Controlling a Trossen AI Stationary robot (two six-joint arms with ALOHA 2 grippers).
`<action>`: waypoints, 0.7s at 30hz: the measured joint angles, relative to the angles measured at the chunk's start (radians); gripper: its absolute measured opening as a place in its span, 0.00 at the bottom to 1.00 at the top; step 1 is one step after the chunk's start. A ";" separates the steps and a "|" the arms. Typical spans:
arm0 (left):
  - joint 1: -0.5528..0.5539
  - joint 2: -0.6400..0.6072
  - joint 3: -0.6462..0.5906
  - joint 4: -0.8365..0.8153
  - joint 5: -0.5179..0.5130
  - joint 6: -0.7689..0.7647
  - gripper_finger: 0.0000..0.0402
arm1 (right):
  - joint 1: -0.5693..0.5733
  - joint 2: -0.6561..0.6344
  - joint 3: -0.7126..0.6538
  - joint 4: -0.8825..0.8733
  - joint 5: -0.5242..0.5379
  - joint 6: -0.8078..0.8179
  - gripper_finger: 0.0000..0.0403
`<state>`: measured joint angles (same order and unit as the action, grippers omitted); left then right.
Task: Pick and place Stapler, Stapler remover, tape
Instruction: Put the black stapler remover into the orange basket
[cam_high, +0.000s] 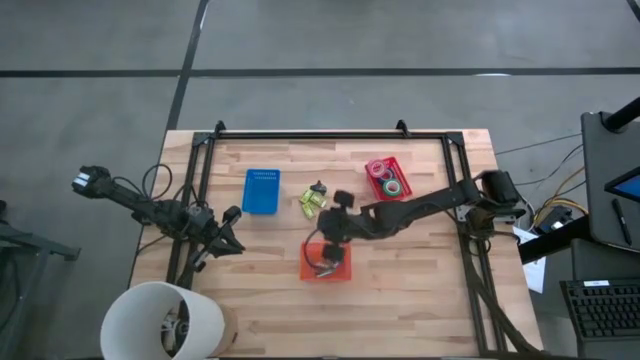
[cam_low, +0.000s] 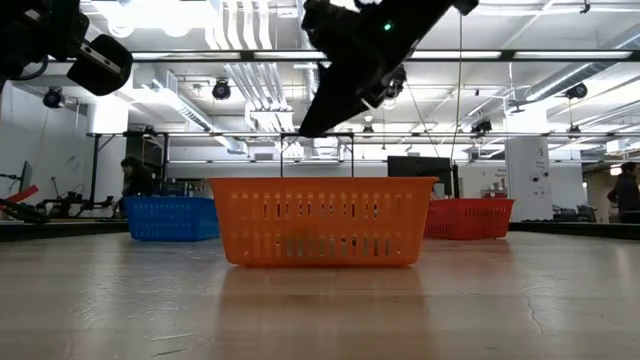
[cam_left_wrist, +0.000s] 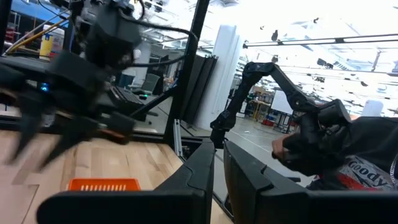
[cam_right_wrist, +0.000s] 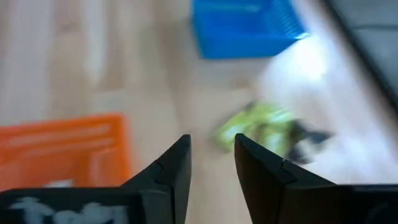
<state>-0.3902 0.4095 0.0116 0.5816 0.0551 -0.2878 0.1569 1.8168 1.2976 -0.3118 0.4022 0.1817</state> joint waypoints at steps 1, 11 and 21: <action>0.000 0.000 0.000 0.000 0.000 0.000 0.10 | -0.014 0.000 0.000 0.013 0.015 -0.019 0.30; 0.000 0.000 0.000 0.000 0.000 0.000 0.10 | -0.134 0.001 -0.026 0.064 -0.004 -0.456 0.26; 0.000 0.000 0.000 0.000 0.000 0.000 0.10 | -0.230 0.008 -0.075 0.181 -0.142 -0.721 0.23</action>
<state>-0.3901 0.4092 0.0120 0.5815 0.0548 -0.2875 -0.0733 1.8249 1.2224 -0.1307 0.2603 -0.5394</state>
